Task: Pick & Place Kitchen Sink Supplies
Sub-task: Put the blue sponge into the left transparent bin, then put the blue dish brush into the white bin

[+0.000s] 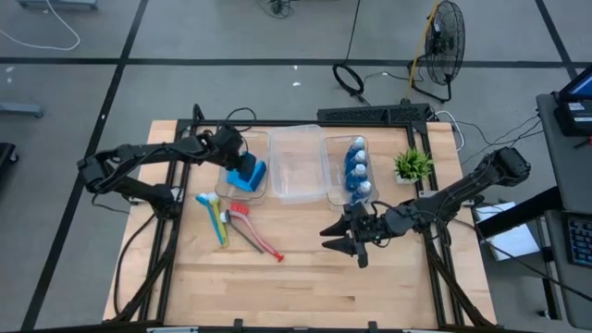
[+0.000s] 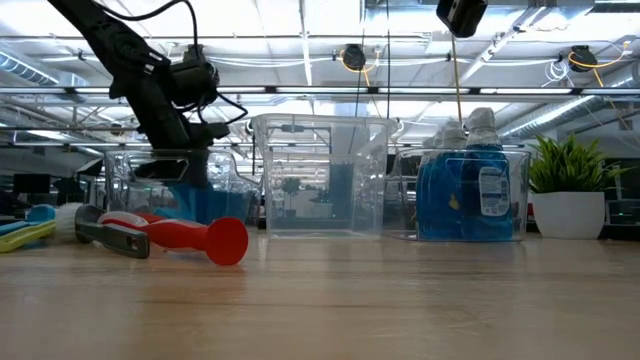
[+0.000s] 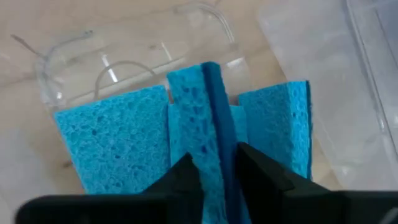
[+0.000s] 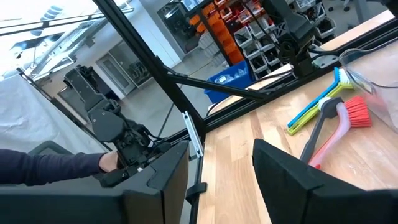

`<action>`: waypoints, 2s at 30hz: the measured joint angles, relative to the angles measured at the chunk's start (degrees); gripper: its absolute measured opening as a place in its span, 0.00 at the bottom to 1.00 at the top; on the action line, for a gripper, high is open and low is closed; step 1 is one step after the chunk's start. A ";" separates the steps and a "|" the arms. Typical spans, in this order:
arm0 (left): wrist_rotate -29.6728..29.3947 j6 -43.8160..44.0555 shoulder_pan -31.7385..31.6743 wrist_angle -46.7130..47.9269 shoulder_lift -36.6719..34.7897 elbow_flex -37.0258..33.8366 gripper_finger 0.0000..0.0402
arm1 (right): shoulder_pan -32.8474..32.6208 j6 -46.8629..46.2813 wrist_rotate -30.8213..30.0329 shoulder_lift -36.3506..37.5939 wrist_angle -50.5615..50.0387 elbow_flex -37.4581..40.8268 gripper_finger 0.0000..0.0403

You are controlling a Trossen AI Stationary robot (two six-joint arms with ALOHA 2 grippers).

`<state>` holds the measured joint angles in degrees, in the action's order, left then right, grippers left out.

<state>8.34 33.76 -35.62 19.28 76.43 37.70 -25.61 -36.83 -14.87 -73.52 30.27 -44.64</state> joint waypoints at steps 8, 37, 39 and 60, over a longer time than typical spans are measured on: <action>1.73 -2.31 0.04 0.23 -1.73 0.00 0.47 | 0.00 0.01 0.00 0.00 1.29 0.02 0.41; 13.49 6.03 7.17 9.84 -27.20 0.02 0.54 | 0.00 0.01 0.02 0.00 1.24 0.02 0.41; 16.33 8.01 9.07 9.84 -28.28 0.02 0.53 | 0.02 0.01 0.00 0.00 1.22 0.02 0.41; 5.50 24.18 41.75 7.03 -28.50 0.04 0.35 | 0.01 0.26 0.14 0.00 0.26 0.02 0.41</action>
<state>13.84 57.94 6.14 26.31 47.93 37.74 -25.59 -36.57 -14.74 -73.52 30.53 -44.62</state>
